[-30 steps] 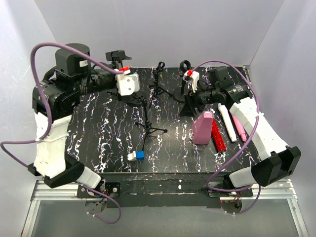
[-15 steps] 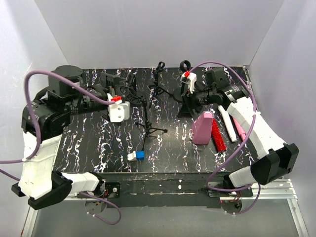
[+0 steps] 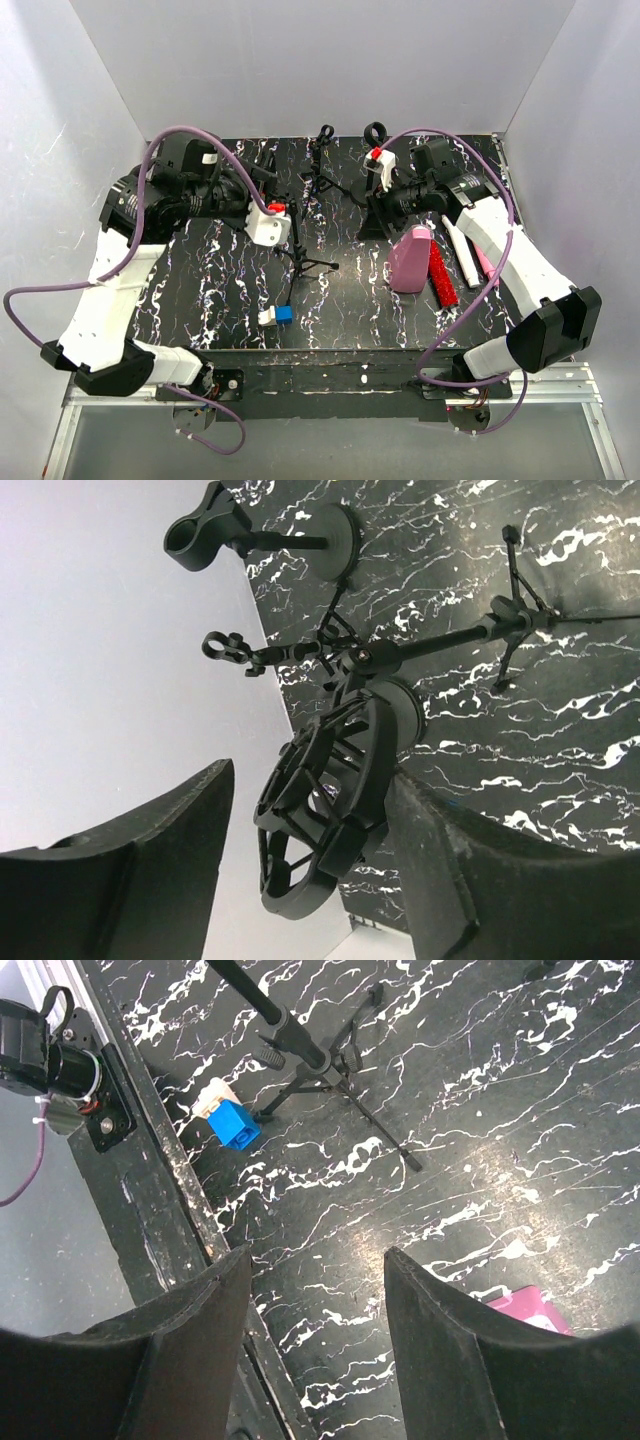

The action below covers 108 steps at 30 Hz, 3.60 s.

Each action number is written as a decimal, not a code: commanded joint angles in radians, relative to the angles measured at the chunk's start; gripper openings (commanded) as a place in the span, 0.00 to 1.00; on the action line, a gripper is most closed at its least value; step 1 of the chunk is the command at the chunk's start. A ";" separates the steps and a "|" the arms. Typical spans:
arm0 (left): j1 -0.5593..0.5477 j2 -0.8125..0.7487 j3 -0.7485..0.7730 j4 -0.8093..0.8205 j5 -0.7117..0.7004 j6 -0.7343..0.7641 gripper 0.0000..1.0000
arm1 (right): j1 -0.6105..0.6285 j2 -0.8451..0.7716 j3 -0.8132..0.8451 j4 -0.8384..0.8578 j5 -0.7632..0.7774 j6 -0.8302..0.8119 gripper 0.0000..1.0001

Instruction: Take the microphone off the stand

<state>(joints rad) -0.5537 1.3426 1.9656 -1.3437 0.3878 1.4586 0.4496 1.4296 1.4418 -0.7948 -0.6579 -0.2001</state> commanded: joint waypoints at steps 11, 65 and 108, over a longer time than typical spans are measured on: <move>-0.005 -0.011 -0.031 -0.075 0.035 -0.168 0.37 | 0.024 0.101 0.124 0.091 -0.074 0.128 0.61; -0.054 0.036 0.076 0.046 -0.010 -0.847 0.00 | 0.047 0.655 0.195 0.646 -0.480 0.877 0.40; -0.052 0.018 -0.034 0.184 0.002 -0.934 0.00 | 0.192 -0.087 -0.701 1.398 0.063 -0.793 0.80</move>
<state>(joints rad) -0.6109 1.3930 1.9518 -1.0904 0.3771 0.5488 0.6491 1.5883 0.6689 0.9394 -0.5777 -0.9779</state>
